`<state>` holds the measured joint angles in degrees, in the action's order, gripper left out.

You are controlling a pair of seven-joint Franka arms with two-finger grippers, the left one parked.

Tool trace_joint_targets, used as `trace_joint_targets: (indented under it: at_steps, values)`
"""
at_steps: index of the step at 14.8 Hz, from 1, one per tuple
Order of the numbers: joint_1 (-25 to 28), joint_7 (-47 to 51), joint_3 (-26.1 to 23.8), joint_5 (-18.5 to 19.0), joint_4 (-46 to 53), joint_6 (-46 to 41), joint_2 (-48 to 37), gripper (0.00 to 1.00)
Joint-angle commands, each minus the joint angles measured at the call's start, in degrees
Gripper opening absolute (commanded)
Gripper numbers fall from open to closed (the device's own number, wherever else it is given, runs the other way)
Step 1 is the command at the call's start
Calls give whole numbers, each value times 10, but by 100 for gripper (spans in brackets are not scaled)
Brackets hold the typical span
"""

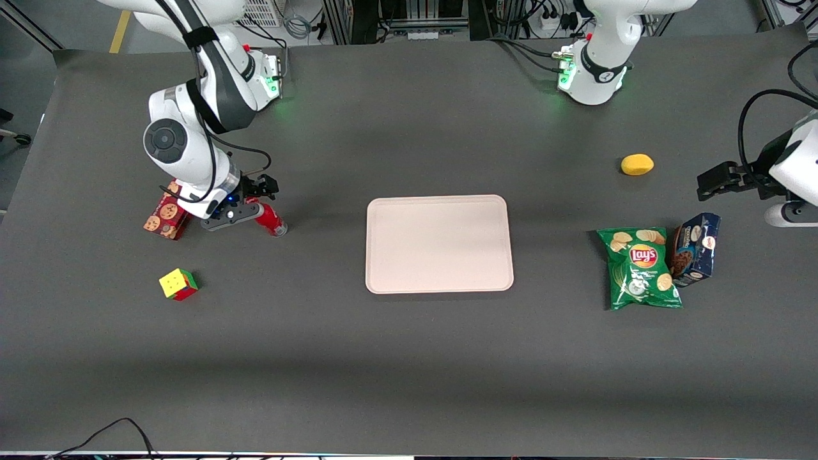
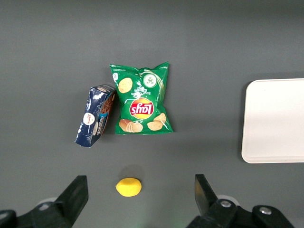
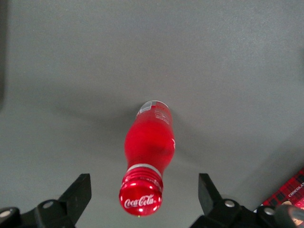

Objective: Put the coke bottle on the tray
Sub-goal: 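Lower the right gripper and close it around the bottle's neck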

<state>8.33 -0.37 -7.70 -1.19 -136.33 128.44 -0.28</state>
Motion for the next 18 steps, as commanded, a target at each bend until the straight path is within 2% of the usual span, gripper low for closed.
trace_joint_targets:
  at_steps: [1,3,7,11,12,18]
  values:
    - [-1,4,1,-6,4,10,11,100]
    - [-1,4,1,-6,4,10,12,84]
    - [-1,3,1,-6,4,10,12,34]
    - [3,2,1,0,6,9,12,4]
    - [3,2,1,0,7,9,12,0]
    - [5,5,0,-1,42,-28,7,0]
